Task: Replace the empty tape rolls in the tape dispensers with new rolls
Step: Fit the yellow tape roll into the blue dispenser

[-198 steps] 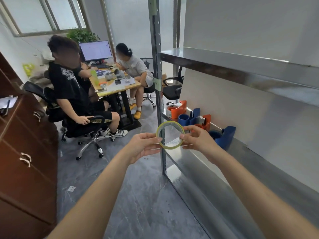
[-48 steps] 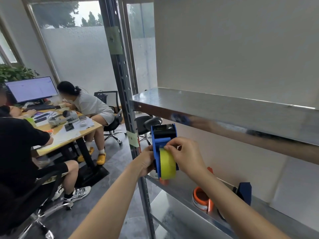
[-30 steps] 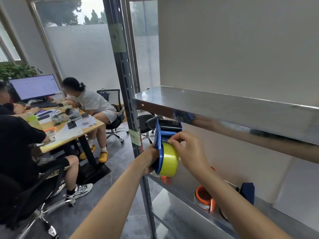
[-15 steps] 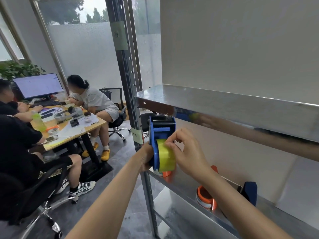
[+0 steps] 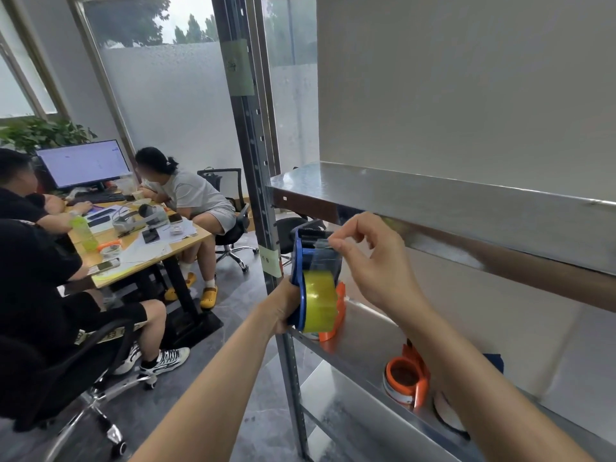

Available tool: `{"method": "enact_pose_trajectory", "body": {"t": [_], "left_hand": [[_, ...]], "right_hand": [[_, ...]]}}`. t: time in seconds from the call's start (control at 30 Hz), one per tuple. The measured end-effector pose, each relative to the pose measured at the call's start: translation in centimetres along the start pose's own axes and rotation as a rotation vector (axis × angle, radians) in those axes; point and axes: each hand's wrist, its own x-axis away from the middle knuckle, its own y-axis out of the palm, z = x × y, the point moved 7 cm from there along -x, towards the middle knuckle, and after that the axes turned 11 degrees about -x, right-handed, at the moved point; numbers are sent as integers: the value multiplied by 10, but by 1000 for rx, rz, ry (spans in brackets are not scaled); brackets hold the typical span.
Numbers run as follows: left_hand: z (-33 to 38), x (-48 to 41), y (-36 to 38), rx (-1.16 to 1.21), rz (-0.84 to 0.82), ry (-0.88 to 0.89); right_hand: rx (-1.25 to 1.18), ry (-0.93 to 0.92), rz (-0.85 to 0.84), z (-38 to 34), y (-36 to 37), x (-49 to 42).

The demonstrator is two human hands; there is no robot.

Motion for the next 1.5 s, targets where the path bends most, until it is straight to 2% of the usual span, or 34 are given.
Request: {"method": "enact_pose_trajectory", "body": {"t": [0.13,0.23,0.33,0.63,1.07,1.23,1.5], "left_hand": [[-4,-1,-4,102,5,-34],[-1,-2,-7,167,-25,-60],[9,3,-1,129,-83,-35],[17,11,3,54,-56,13],[27,24,17,-49,-182,-28],[26,25,23,8,-229,-59],[35,27,29,16,-254,23]], "right_hand": [[120,173,-100,21,-1,-5],[86,326,-57,48,-3,2],[98,390,-39,54,-2,4],[197,271,45,33,-8,-6],[329,1,113,4,-2,-10],[240,52,160,0,-3,-19],[87,118,161,-8,-5,-31]]}}
